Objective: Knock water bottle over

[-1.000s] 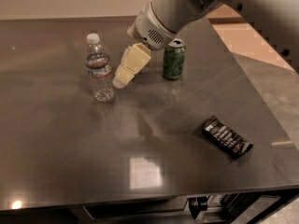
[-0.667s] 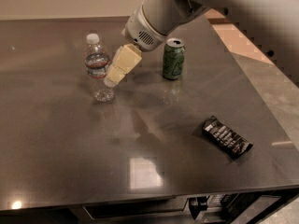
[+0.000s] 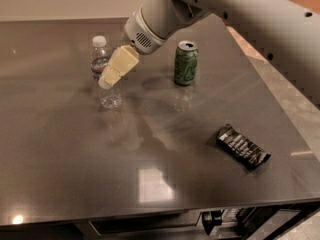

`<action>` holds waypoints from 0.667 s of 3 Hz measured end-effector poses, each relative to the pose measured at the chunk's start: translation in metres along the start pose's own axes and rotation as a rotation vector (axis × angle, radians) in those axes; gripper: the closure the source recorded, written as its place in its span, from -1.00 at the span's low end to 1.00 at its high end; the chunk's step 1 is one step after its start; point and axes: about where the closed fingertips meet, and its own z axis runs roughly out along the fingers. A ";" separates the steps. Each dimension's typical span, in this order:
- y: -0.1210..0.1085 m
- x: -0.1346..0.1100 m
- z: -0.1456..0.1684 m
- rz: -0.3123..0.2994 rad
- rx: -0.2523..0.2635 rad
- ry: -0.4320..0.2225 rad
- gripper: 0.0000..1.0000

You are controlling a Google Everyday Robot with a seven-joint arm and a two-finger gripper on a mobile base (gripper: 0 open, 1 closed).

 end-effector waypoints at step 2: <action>0.004 -0.013 0.008 0.000 -0.019 -0.046 -0.21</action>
Offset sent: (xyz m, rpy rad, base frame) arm -0.0032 0.0181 0.0068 0.0715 0.0034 0.0319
